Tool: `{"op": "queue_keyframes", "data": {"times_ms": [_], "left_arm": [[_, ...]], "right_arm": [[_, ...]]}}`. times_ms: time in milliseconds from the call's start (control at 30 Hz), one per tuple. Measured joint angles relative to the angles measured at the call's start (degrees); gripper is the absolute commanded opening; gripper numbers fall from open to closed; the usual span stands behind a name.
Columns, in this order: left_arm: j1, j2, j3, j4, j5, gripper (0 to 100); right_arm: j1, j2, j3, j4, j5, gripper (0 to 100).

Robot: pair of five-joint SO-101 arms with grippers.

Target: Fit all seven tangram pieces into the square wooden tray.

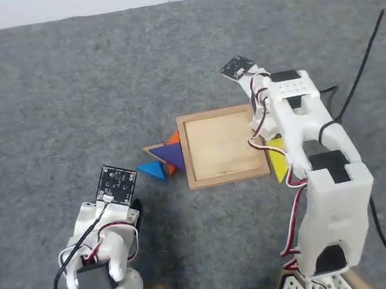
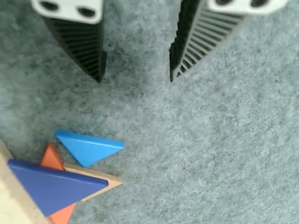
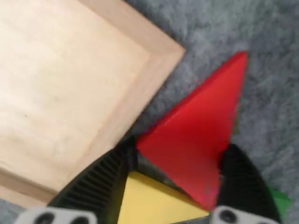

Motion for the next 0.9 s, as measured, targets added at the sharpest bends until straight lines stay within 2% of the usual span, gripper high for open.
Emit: {"op": "queue_keyframes", "data": {"times_ms": [267, 400, 500, 667, 733, 900], "left_arm": [[0.0, 0.0, 0.0, 0.0, 0.0, 21], [0.0, 0.0, 0.0, 0.0, 0.0, 21], [0.0, 0.0, 0.0, 0.0, 0.0, 21], [0.0, 0.0, 0.0, 0.0, 0.0, 21], [0.0, 0.0, 0.0, 0.0, 0.0, 21], [0.0, 0.0, 0.0, 0.0, 0.0, 21]], "right_arm": [[0.4, 0.0, -0.2, 0.0, -1.9, 18.0], [2.5, 0.4, -2.3, 0.4, -9.1, 18.0], [6.7, 1.0, -4.9, 2.3, -14.9, 18.0], [10.3, 1.1, -8.7, 4.1, -17.4, 18.2], [9.8, 1.1, -9.1, 4.2, -17.4, 21.3], [5.5, 1.1, -9.8, 4.2, -17.5, 37.0]]}}
